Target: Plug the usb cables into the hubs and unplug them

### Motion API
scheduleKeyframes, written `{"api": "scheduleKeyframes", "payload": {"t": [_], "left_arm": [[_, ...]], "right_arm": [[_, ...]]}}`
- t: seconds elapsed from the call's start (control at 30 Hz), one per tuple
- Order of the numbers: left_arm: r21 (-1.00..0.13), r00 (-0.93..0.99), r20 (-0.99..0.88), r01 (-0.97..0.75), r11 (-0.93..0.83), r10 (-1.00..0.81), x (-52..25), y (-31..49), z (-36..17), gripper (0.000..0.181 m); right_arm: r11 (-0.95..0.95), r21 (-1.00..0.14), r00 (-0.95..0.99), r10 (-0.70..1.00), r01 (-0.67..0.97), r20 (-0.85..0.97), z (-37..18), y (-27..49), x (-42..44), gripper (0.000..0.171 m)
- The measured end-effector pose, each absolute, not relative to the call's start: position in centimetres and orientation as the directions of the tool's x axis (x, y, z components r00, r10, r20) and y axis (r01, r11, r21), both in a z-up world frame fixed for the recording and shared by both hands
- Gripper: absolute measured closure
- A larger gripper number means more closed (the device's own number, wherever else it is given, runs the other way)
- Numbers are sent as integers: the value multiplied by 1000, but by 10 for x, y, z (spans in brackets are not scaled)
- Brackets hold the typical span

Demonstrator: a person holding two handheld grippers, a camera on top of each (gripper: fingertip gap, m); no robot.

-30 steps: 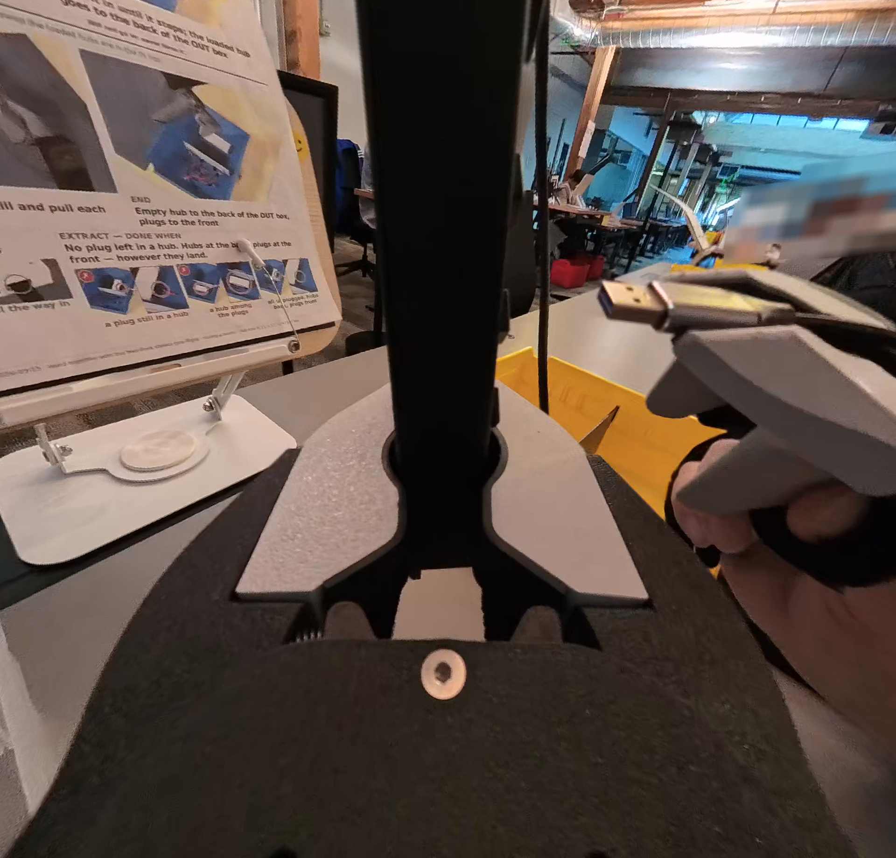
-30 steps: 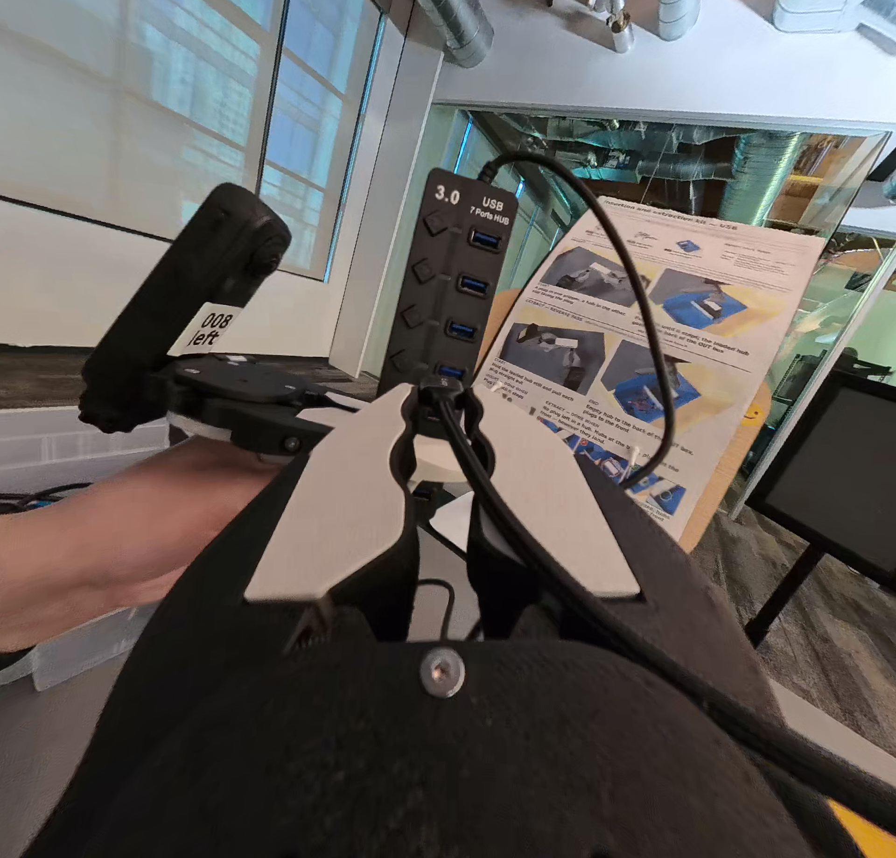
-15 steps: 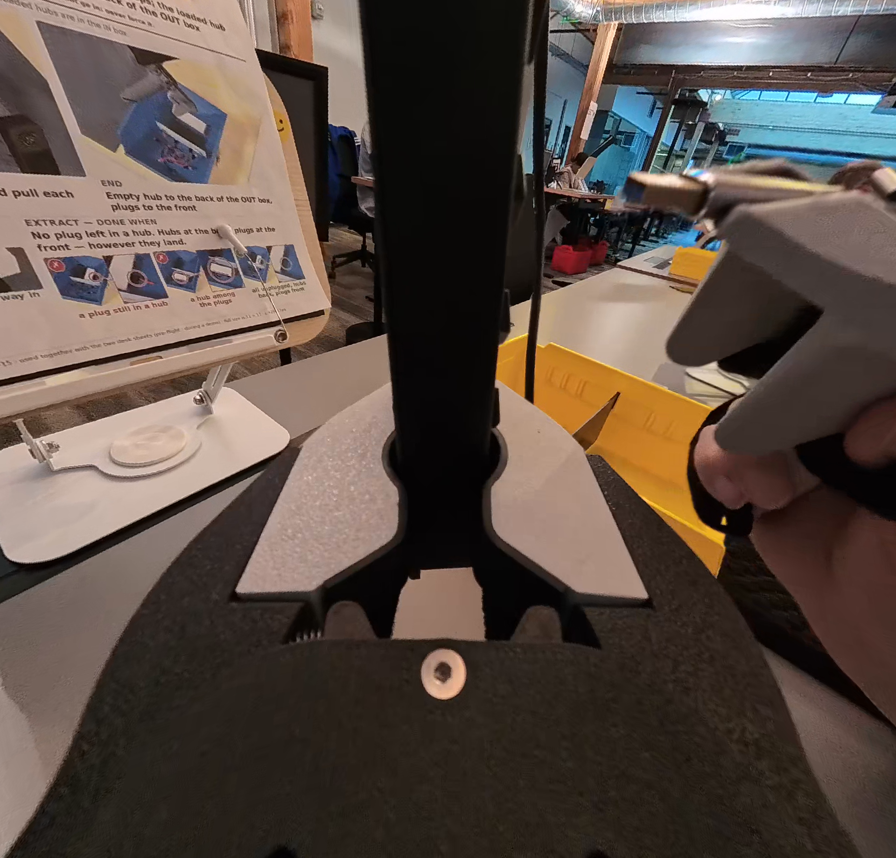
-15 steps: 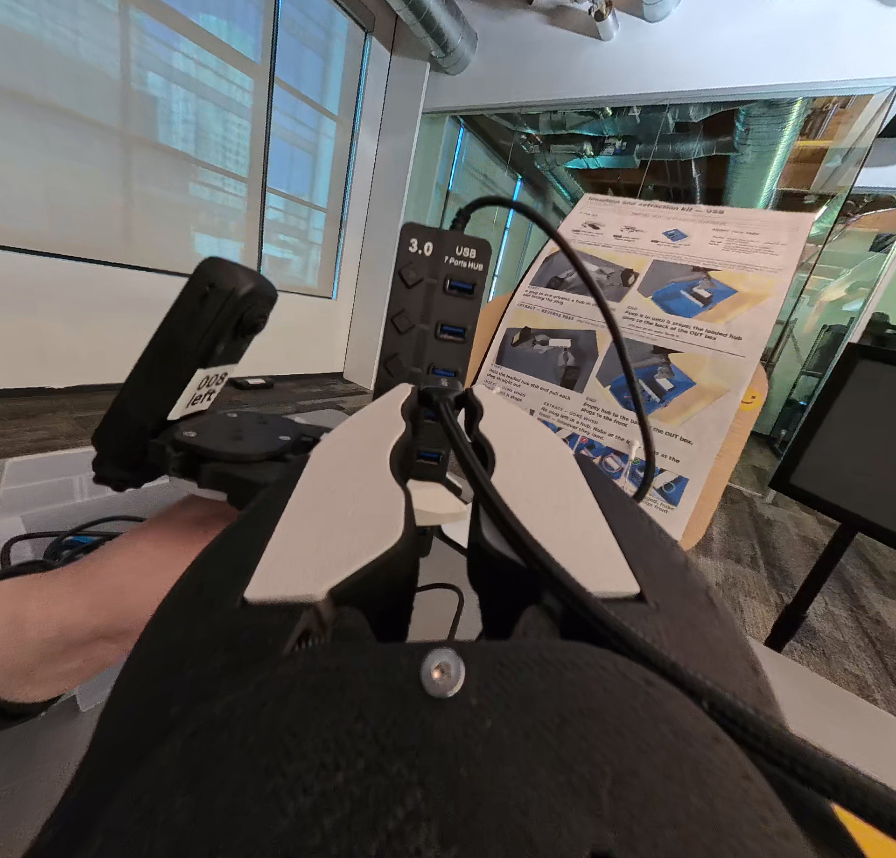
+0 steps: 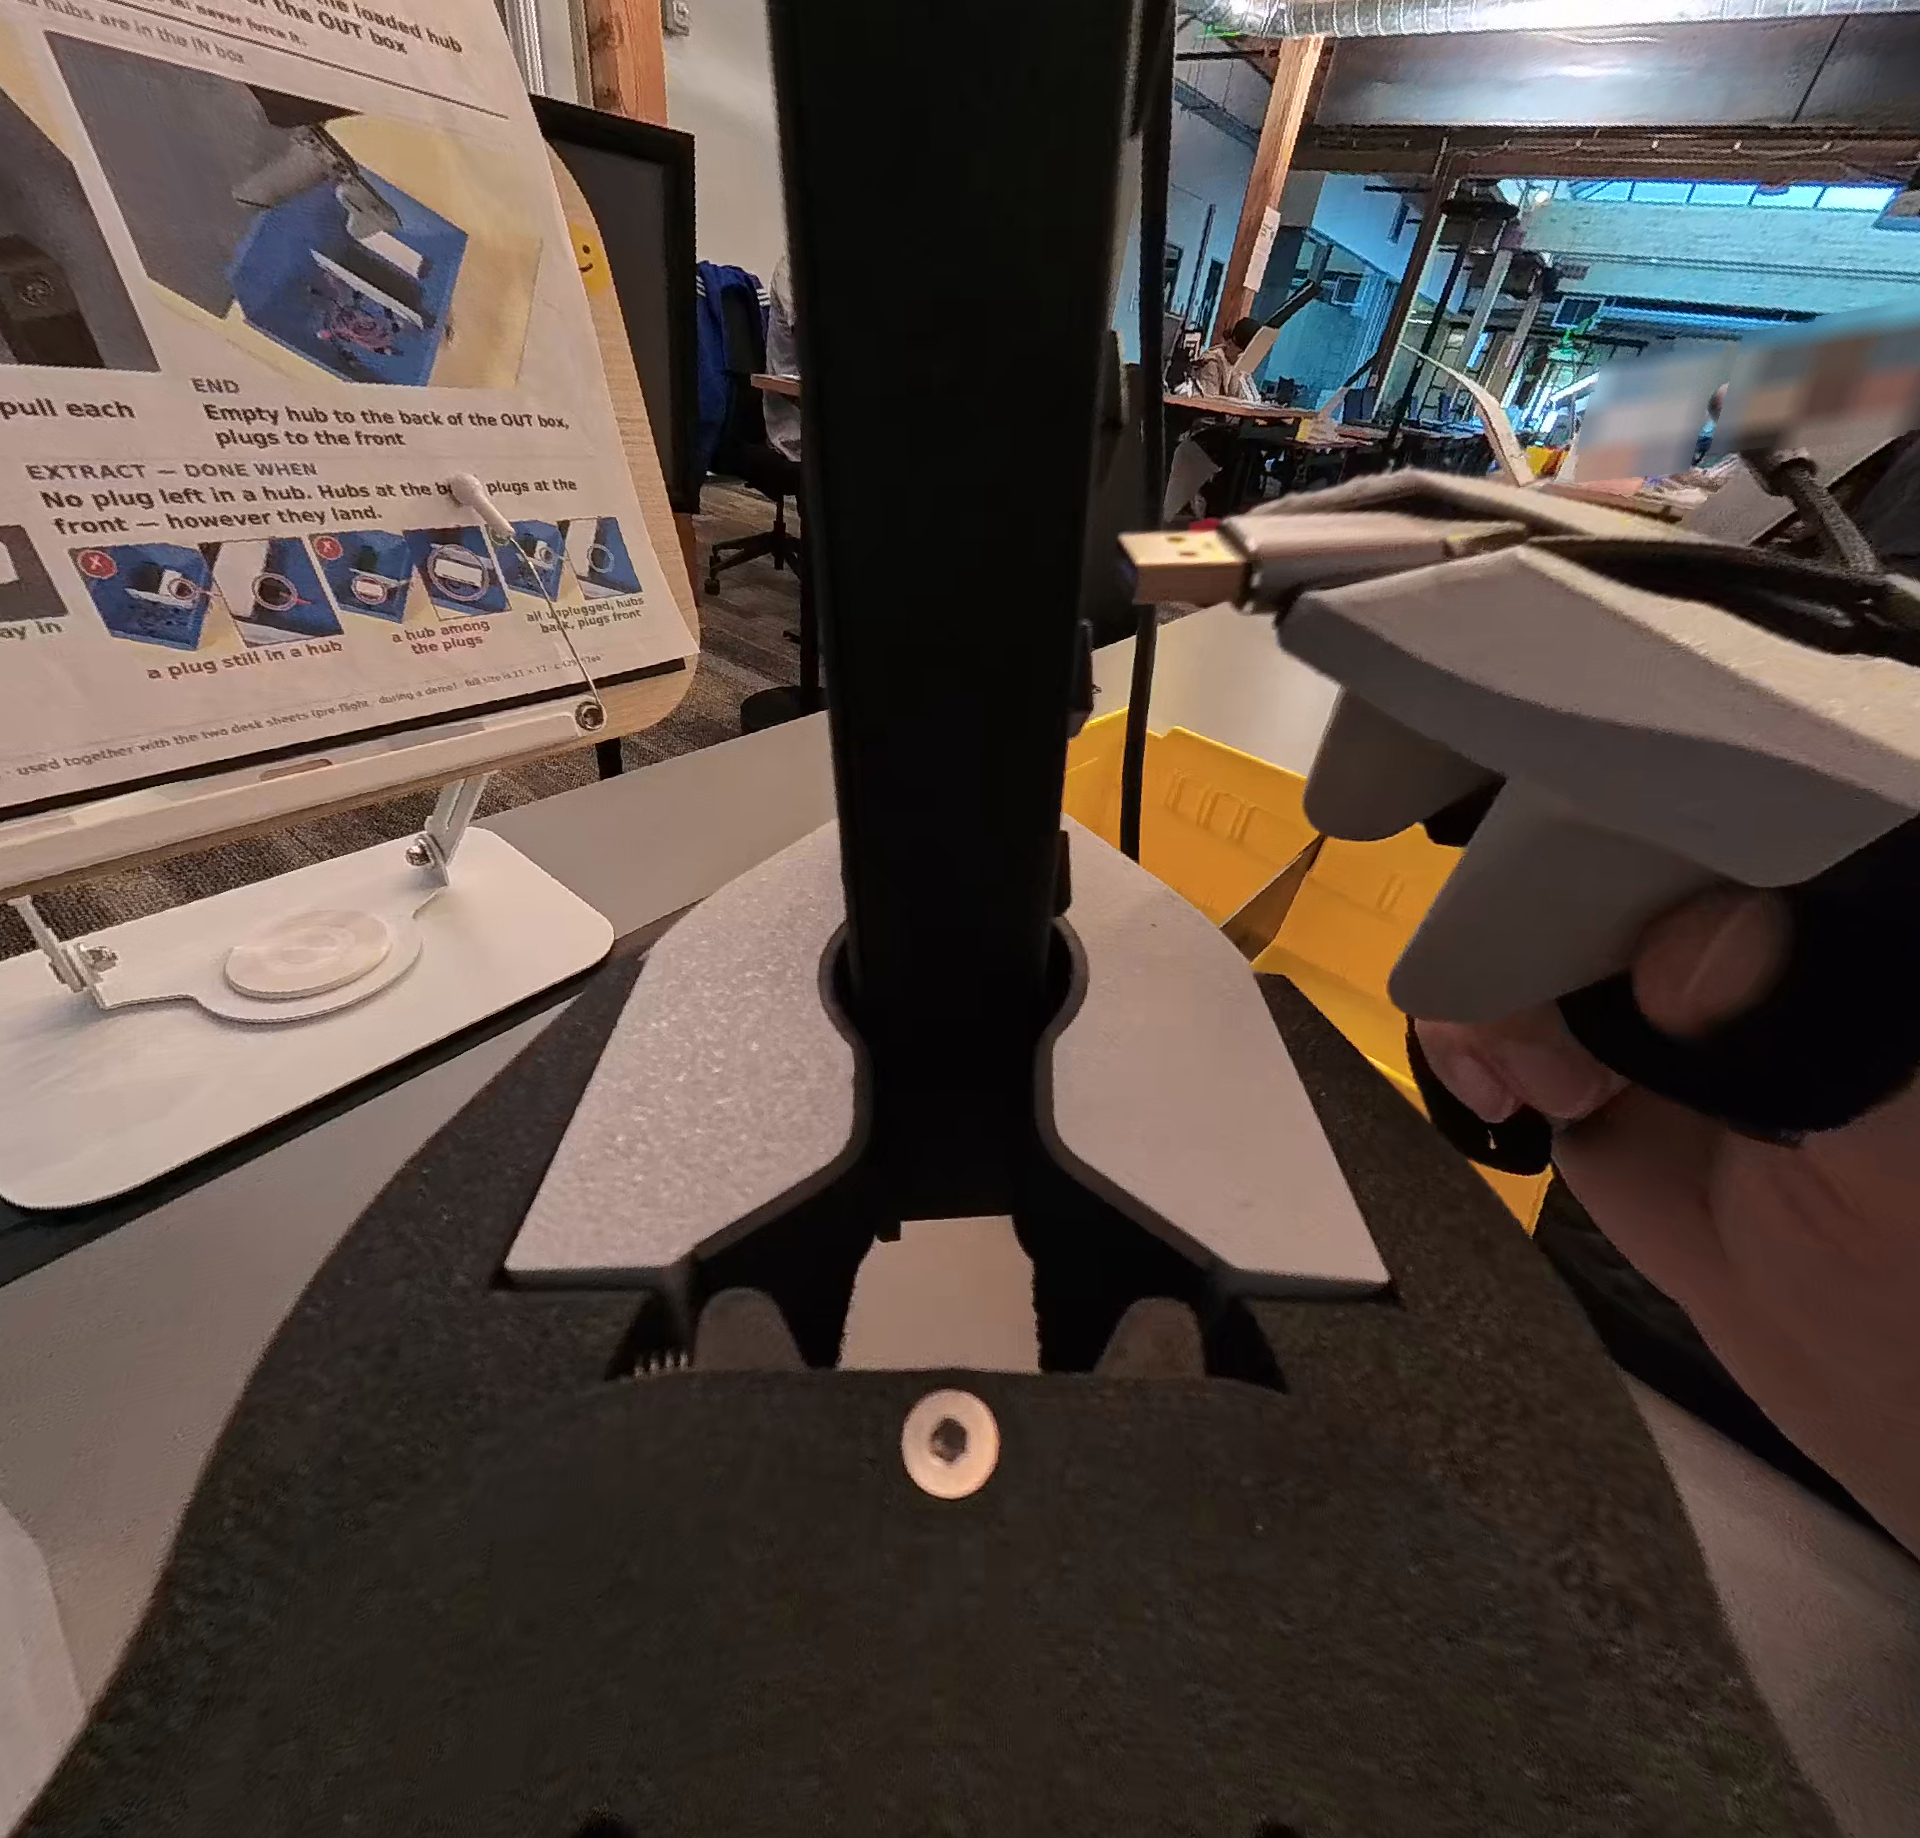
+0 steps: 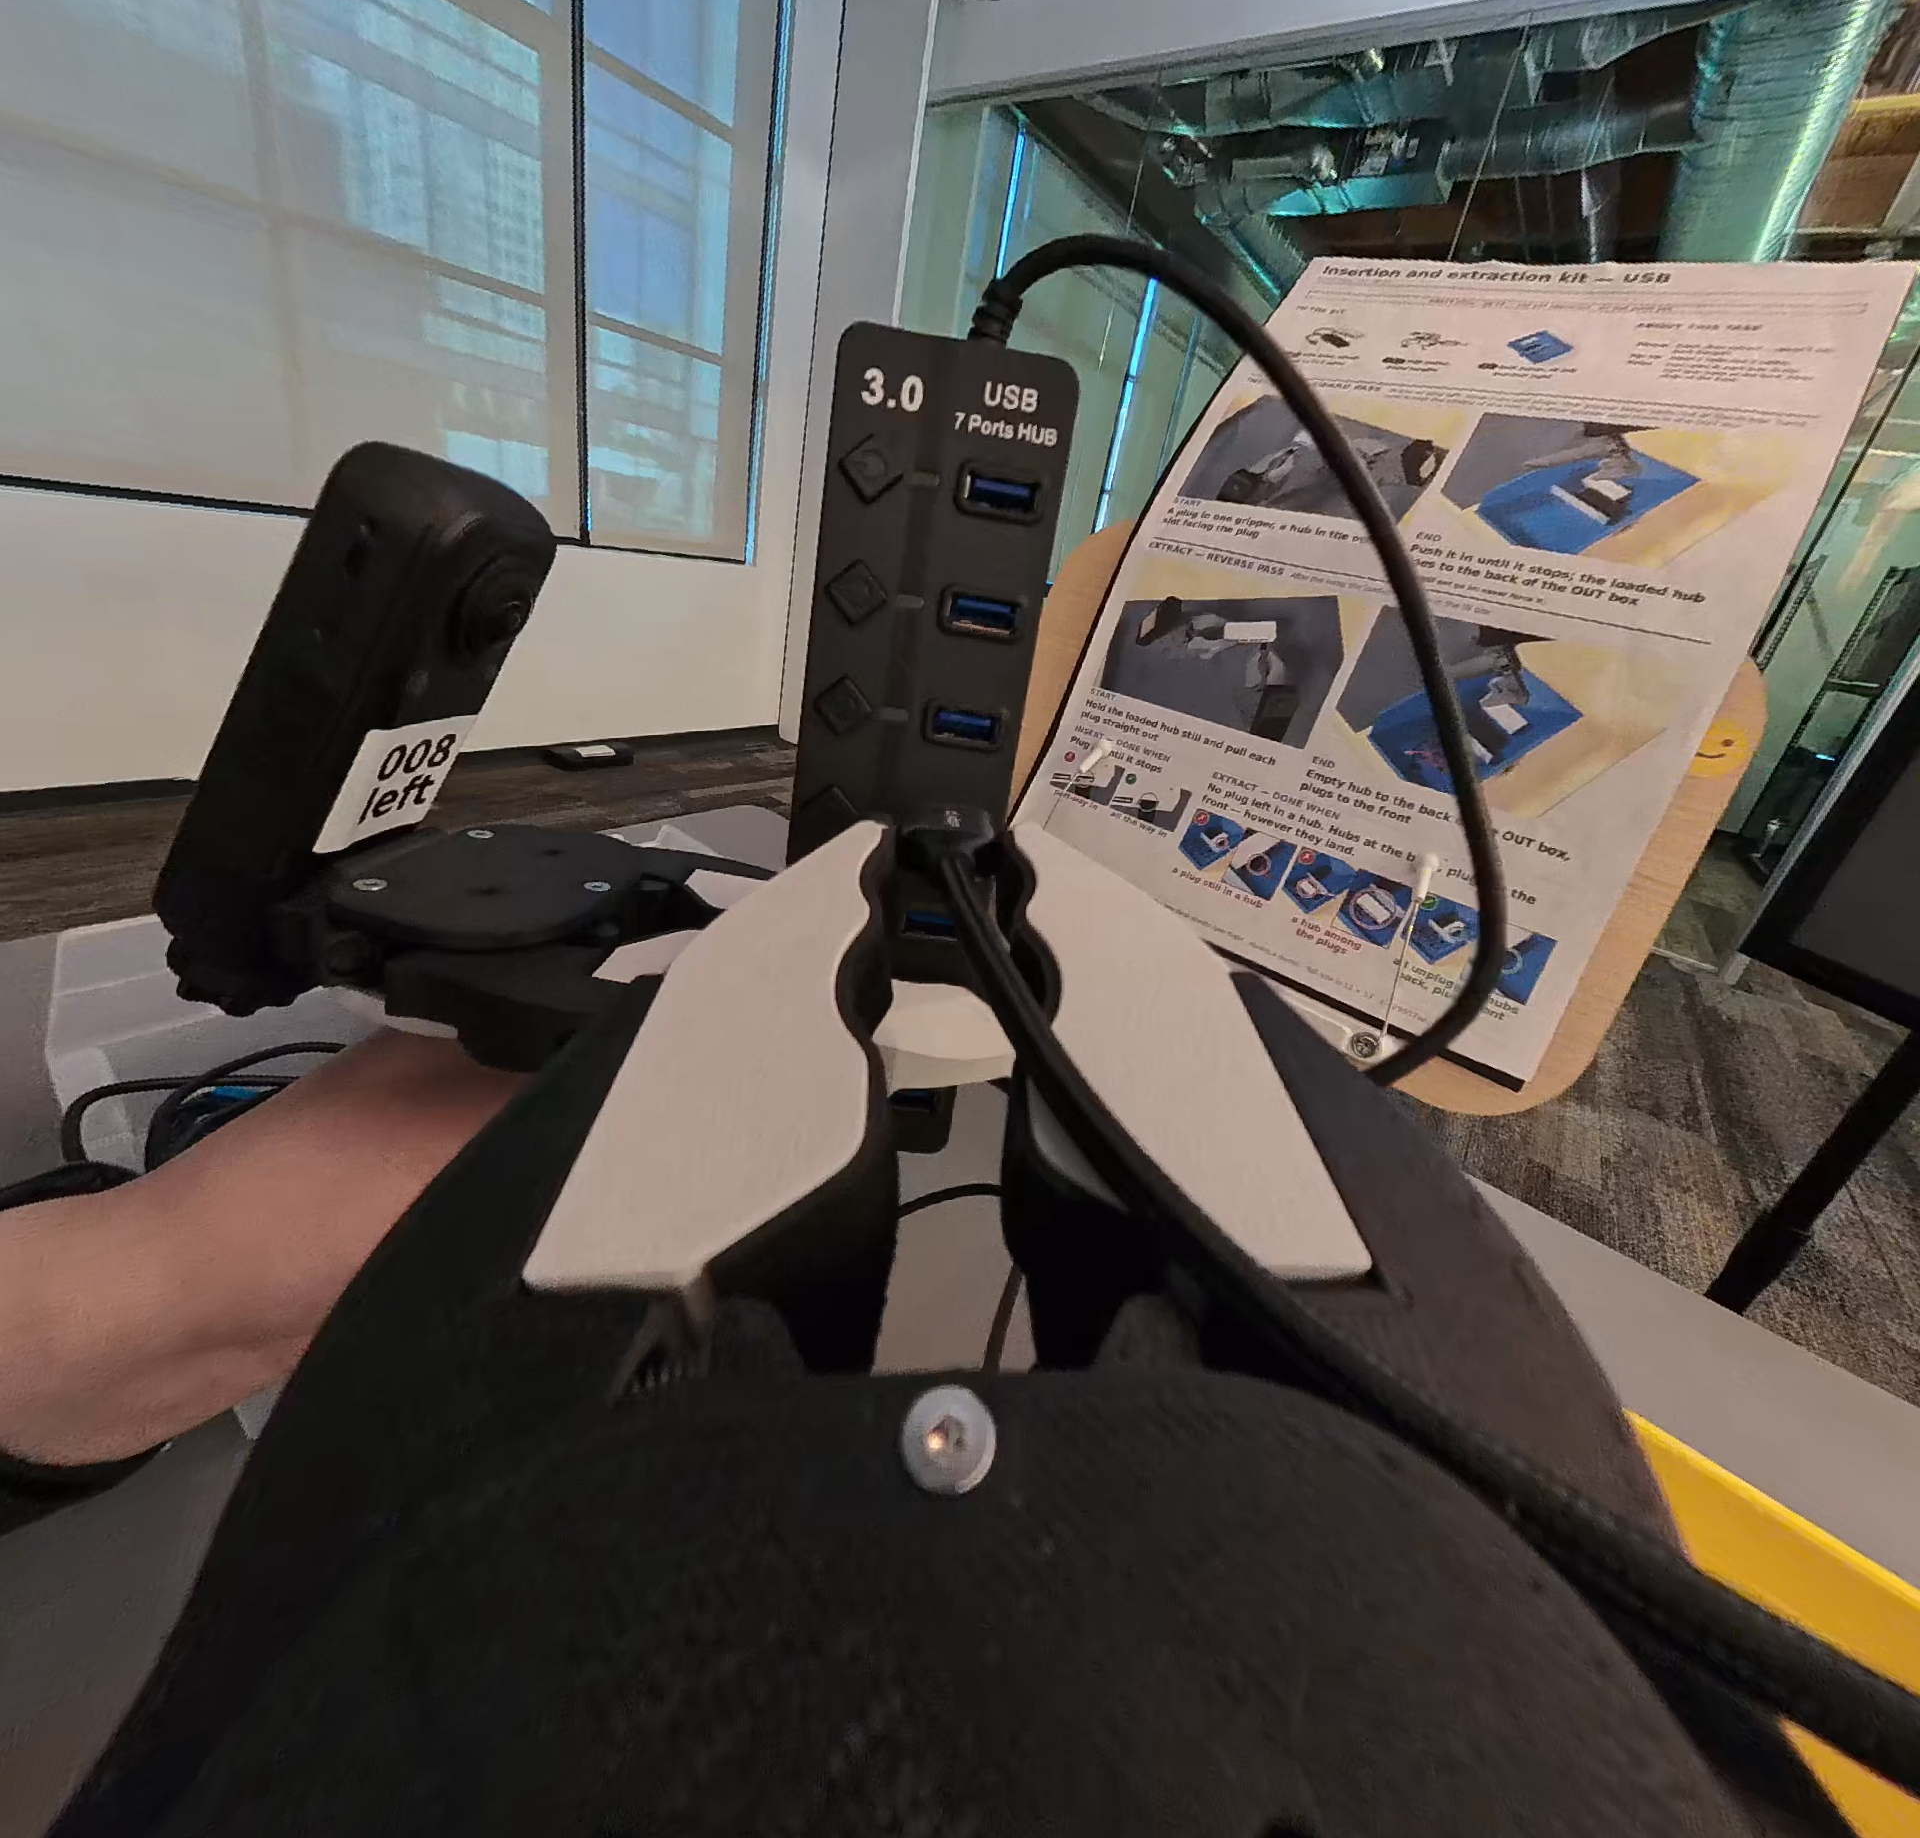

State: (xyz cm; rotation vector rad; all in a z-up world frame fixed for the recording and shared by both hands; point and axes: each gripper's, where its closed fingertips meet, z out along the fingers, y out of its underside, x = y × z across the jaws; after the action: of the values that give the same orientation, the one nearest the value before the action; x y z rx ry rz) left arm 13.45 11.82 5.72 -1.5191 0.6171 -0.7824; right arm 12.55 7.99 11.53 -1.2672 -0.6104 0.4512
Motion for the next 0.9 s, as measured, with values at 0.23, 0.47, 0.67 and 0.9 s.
{"api": "scheduleKeyframes", "payload": {"t": [0.23, 0.47, 0.67, 0.9], "left_arm": [[-994, 622, 112, 60, -95, -775, 137, 116, 58, 155], [-994, 621, 110, 61, -92, -776, 137, 116, 59, 155], [-994, 618, 107, 60, -89, -779, 139, 115, 59, 155], [-995, 613, 97, 56, -79, -784, 140, 113, 59, 155]], "right_arm": [[243, -970, 760, 625, 26, 177, 112, 82, 124, 153], [244, -970, 761, 626, 20, 173, 112, 82, 125, 153], [238, -971, 759, 629, 16, 166, 111, 83, 125, 153], [230, -973, 755, 637, 4, 154, 111, 84, 126, 153]]}}
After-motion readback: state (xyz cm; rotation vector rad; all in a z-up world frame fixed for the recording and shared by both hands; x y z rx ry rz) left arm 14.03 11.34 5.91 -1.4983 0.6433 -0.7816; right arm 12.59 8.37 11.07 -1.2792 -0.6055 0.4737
